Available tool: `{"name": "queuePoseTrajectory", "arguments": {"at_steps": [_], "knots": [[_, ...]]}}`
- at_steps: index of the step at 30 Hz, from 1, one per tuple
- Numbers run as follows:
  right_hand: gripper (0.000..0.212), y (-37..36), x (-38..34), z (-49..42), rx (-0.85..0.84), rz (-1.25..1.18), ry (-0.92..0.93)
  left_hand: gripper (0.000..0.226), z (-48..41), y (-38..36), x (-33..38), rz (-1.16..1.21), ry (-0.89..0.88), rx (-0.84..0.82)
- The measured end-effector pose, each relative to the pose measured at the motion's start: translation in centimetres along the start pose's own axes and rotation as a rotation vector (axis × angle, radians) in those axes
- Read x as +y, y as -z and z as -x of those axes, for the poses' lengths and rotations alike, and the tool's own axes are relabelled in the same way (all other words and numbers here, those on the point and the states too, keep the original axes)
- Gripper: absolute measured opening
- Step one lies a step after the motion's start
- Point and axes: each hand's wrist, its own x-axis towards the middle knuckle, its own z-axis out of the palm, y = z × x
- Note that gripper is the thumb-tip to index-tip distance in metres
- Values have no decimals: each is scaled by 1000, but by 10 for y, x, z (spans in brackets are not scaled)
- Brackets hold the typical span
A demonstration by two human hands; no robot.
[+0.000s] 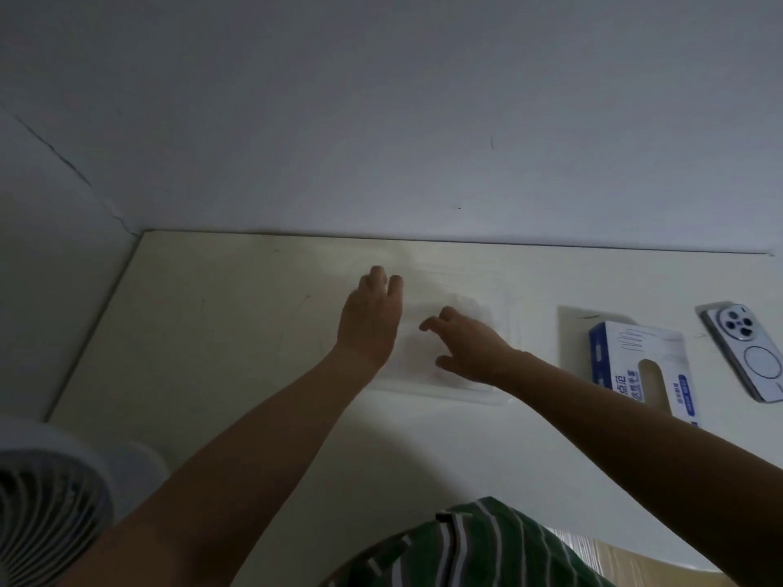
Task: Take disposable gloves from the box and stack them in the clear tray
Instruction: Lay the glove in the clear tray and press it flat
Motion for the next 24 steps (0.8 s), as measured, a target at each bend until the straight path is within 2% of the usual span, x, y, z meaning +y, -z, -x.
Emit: {"name": "queuePoseTrajectory", "arguments": {"at_steps": [2, 3, 4, 6, 7, 8, 9, 12, 16, 20, 24], "knots": [[65, -9, -2, -5, -32, 16, -17, 27, 1, 4, 6, -51, -193, 134], [65, -12, -3, -7, -43, 34, -21, 23, 2, 5, 10, -46, -289, 148], [63, -15, -4, -9, -47, 46, -22, 20, 2, 2, 12, 19, -325, 51], [62, -18, -4, -13, -60, 57, -32, 26, 2, -4, 15, 166, -170, -351], [65, -19, -4, -15, -78, 65, -41, 41, 2, -9, 13, 177, -82, -554], [70, -20, -3, -17, -101, 76, -52, 58, 2, -13, 10, 172, -25, -680], [76, -20, 0, -18, -128, 90, -61, 71, 3, -15, 6, 172, 5, -733], [87, -19, 8, -18, -182, 136, -73, 91, 1, -24, -2, 149, -13, -707], [96, -23, 13, -17, -204, 205, -103, 112, -1, -36, -1, 61, -38, -772], [102, -32, 9, -21, -174, 269, -134, 110, -2, -45, 2, 0, -43, -764], [97, -34, 5, -24, -147, 307, -134, 106, 0, -47, 4, -29, -52, -710]]}}
